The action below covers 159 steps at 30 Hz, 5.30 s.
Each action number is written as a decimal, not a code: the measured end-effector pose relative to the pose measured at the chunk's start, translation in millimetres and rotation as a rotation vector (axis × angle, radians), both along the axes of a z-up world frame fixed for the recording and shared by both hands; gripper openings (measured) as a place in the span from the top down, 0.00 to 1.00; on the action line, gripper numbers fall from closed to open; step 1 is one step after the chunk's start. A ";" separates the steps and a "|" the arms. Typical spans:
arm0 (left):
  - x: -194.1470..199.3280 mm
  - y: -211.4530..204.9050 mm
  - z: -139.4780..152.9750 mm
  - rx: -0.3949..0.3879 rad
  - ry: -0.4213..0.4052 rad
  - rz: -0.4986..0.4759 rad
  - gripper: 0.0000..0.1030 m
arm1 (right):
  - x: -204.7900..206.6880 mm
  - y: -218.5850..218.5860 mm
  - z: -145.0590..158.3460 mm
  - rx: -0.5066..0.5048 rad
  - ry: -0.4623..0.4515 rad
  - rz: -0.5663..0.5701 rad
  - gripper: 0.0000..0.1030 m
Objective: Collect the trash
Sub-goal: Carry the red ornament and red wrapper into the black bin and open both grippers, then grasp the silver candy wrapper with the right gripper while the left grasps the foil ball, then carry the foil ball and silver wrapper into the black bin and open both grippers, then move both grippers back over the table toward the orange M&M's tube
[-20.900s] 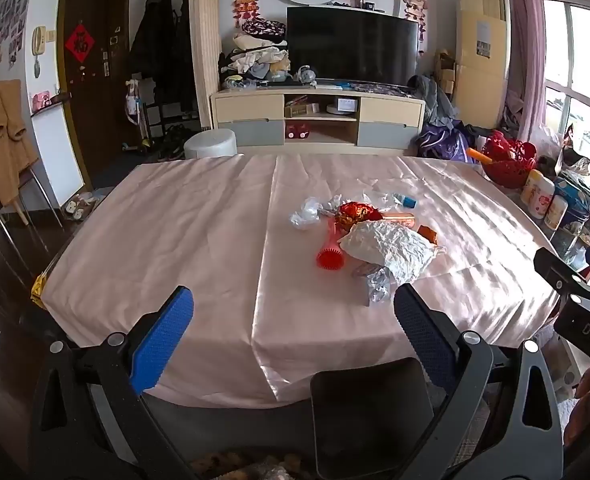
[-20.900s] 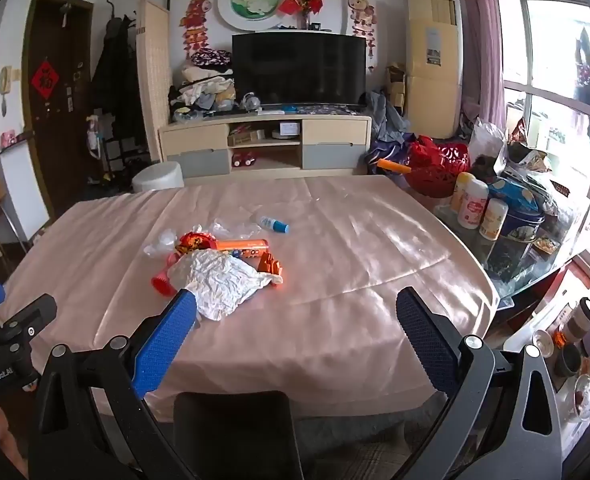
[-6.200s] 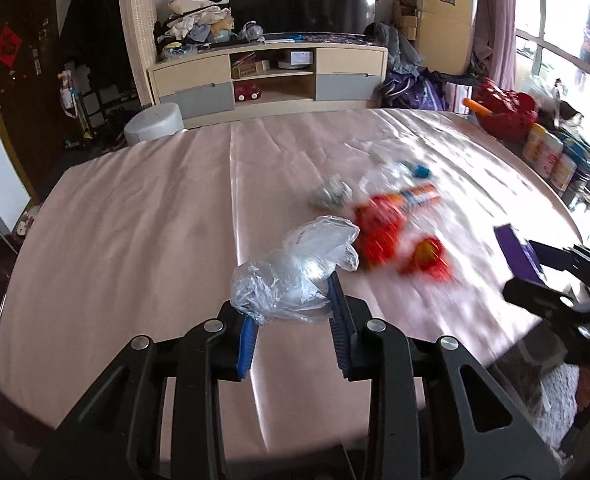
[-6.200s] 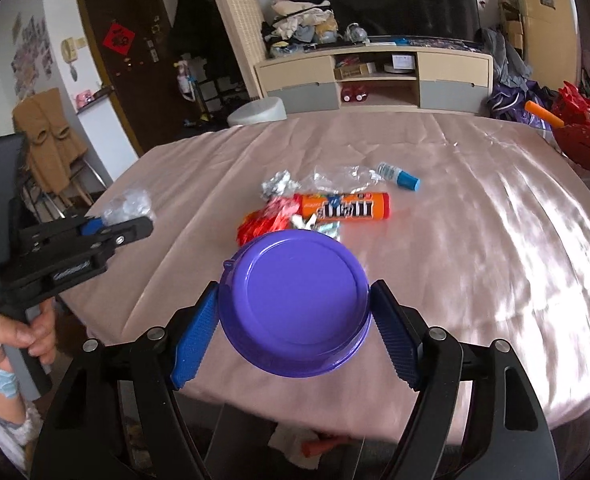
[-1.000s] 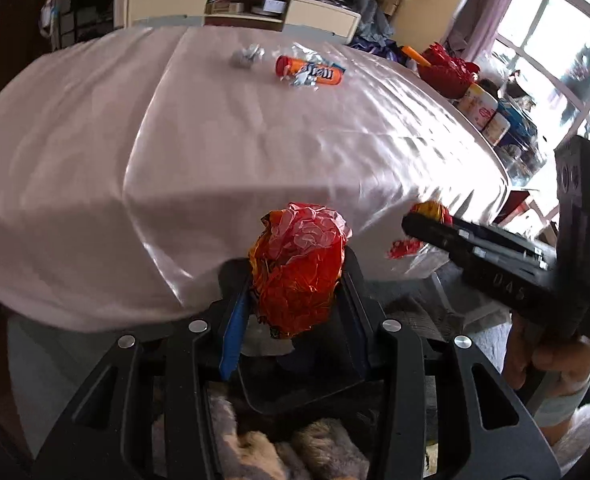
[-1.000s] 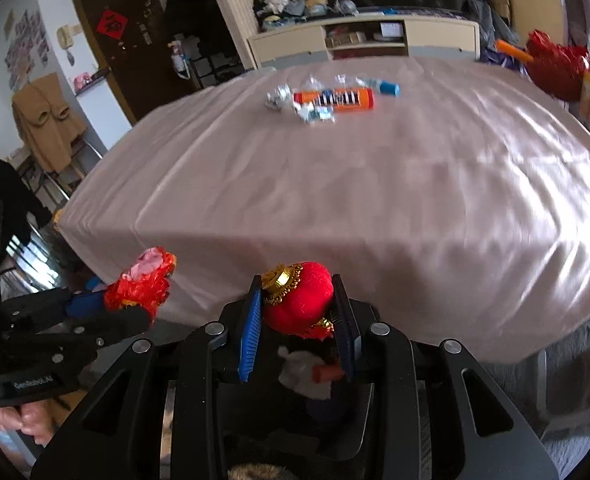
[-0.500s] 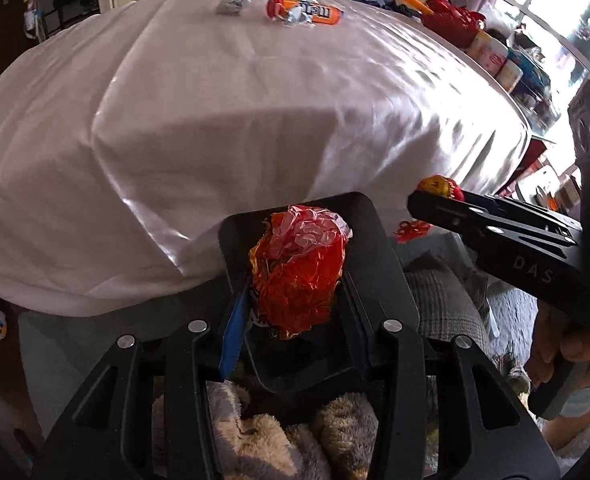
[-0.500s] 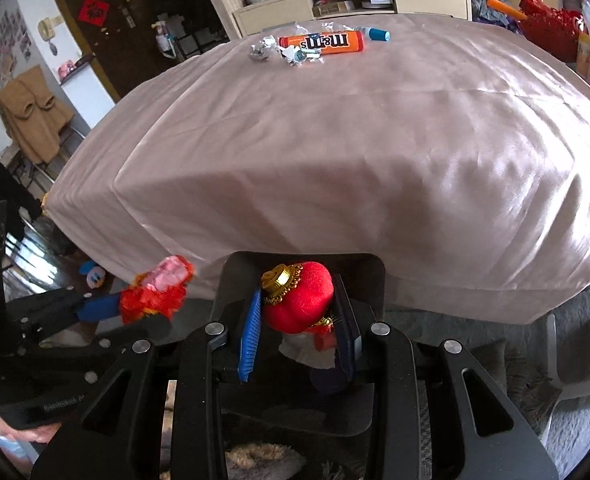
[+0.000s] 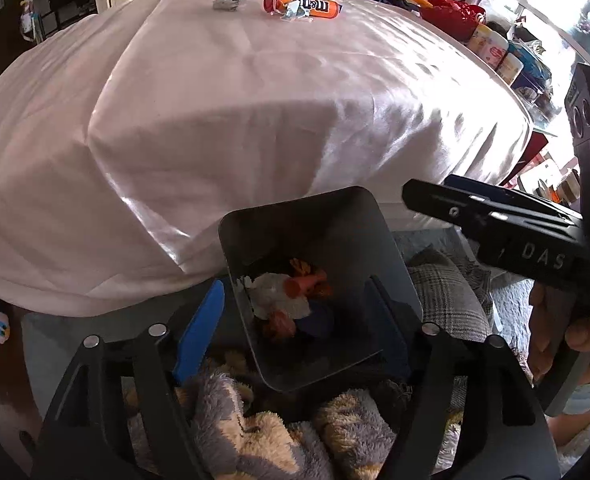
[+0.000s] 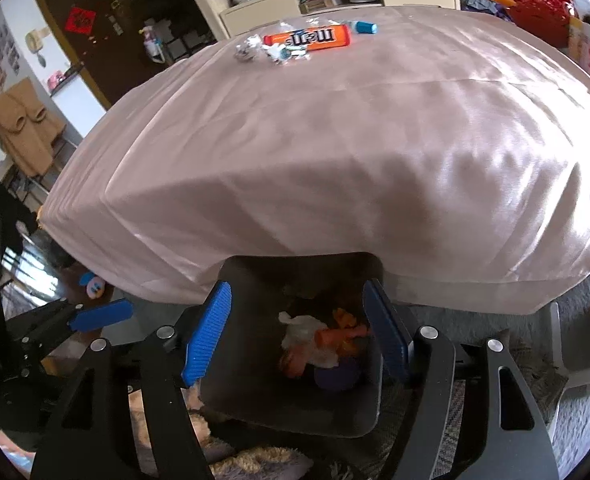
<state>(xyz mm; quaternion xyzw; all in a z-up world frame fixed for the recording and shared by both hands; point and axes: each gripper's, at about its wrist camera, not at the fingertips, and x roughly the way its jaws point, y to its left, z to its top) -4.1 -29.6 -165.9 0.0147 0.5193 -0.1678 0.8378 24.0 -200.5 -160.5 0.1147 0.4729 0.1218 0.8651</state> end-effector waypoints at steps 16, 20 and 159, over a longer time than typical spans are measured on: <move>2.2 22.3 53.1 -0.089 -0.116 0.031 0.21 | 17.0 -44.4 42.0 -0.074 -0.106 -0.098 0.28; 20.6 32.1 76.7 -0.025 -0.205 0.039 0.18 | 31.4 -50.4 58.3 -0.091 -0.151 -0.105 0.28; 8.1 -9.8 -33.4 -0.046 0.106 0.037 0.09 | 1.6 -12.8 -17.0 -0.030 0.058 0.011 0.16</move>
